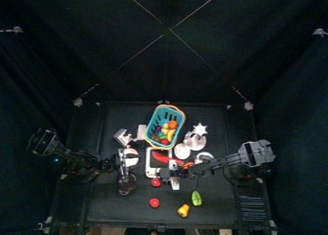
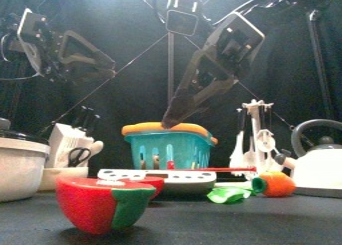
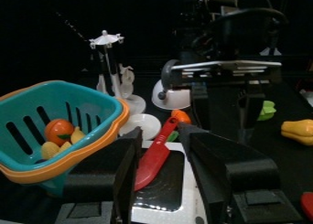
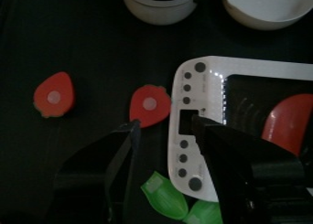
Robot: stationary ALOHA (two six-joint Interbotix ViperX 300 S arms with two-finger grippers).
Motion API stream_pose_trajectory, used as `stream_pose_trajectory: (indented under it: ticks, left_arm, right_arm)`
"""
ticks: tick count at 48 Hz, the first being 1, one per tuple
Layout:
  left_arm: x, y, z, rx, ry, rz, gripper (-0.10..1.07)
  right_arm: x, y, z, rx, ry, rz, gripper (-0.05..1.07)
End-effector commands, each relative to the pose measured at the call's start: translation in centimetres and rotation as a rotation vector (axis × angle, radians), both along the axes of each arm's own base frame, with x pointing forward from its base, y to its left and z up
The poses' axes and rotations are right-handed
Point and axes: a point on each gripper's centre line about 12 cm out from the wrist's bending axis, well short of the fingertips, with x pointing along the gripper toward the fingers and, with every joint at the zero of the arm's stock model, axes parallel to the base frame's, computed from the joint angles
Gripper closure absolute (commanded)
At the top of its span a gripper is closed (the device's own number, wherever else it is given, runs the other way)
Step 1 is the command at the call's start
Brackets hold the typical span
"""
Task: Grab strawberry half
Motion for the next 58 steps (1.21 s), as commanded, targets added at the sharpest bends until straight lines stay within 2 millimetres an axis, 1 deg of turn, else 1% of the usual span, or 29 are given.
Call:
stream_pose_trajectory:
  ticks: [1,7,13,25,34,40,47,58]
  left_arm:
    - [0.0,-0.3,0.3,-0.001,-0.012,-0.009,0.2]
    - [-0.4,-0.7,-0.4,0.0,0.018,-0.033,0.2]
    - [-0.4,-0.9,-0.8,-0.009,0.047,-0.046,0.2]
    - [-0.5,-0.7,-1.2,-0.035,0.082,-0.031,0.2]
    - [-0.5,-0.7,-1.3,-0.037,0.082,-0.028,0.2]
    - [-0.5,-0.7,-1.3,-0.037,0.082,-0.028,0.2]
    - [-0.5,-0.7,-1.3,-0.037,0.082,-0.028,0.2]
    - [-0.5,-0.7,-1.3,-0.037,0.082,-0.028,0.2]
  right_arm:
    - [1.3,0.4,1.0,0.009,-0.043,0.006,0.18]
    - [2.2,1.1,-0.4,0.005,-0.023,0.019,0.18]
    - [2.6,1.7,-1.1,0.006,-0.011,0.027,0.18]
    - [3.1,1.8,-2.1,0.008,0.008,0.022,0.18]
    - [3.2,2.0,-3.7,0.002,0.047,0.021,0.17]
    - [3.0,2.1,-4.0,0.001,0.066,0.019,0.18]
    - [3.0,2.1,-4.0,-0.003,0.064,0.023,0.19]
    - [3.2,2.2,-3.6,-0.003,0.056,0.025,0.24]
